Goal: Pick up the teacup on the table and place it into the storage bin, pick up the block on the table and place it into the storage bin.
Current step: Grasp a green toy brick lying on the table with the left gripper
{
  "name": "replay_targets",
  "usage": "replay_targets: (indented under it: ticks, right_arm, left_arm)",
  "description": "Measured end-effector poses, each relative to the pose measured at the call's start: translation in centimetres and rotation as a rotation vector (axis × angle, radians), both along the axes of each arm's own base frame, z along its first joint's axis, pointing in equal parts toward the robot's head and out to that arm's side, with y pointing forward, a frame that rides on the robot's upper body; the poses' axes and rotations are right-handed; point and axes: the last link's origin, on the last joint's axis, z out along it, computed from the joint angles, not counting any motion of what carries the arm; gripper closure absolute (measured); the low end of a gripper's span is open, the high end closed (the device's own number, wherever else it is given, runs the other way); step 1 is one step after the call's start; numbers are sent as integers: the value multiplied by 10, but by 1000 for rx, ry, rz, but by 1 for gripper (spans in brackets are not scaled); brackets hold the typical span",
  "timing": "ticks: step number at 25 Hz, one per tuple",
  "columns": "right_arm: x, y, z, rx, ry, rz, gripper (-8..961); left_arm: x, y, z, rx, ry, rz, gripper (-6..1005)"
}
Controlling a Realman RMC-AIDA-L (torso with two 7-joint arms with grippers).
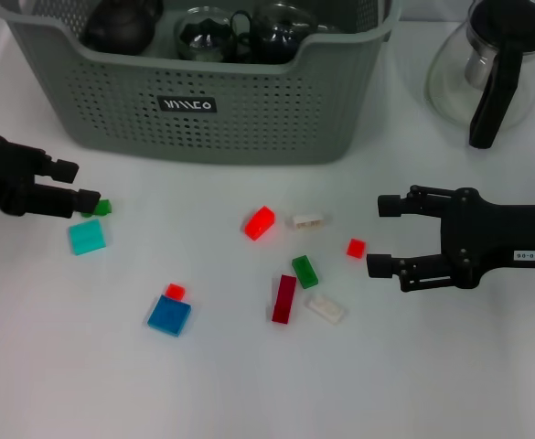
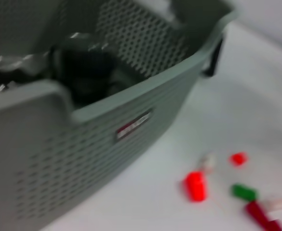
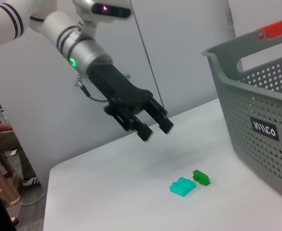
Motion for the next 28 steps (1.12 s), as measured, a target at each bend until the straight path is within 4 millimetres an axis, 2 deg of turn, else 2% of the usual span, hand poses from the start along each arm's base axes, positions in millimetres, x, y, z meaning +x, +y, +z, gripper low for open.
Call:
replay_targets:
  ticks: [8,15,28]
  right_arm:
    - [0,0,-1,0,-1,0,-2]
    - [0,0,-1,2,-1,-2,-2]
    - [0,1,-1,1,-4,-3,-2]
  left_arm:
    - [-16,19,-17,83,80,42,385]
    - [-26,23,-35,65,130,66,386]
    - [-37,32,-44,98,141,222,385]
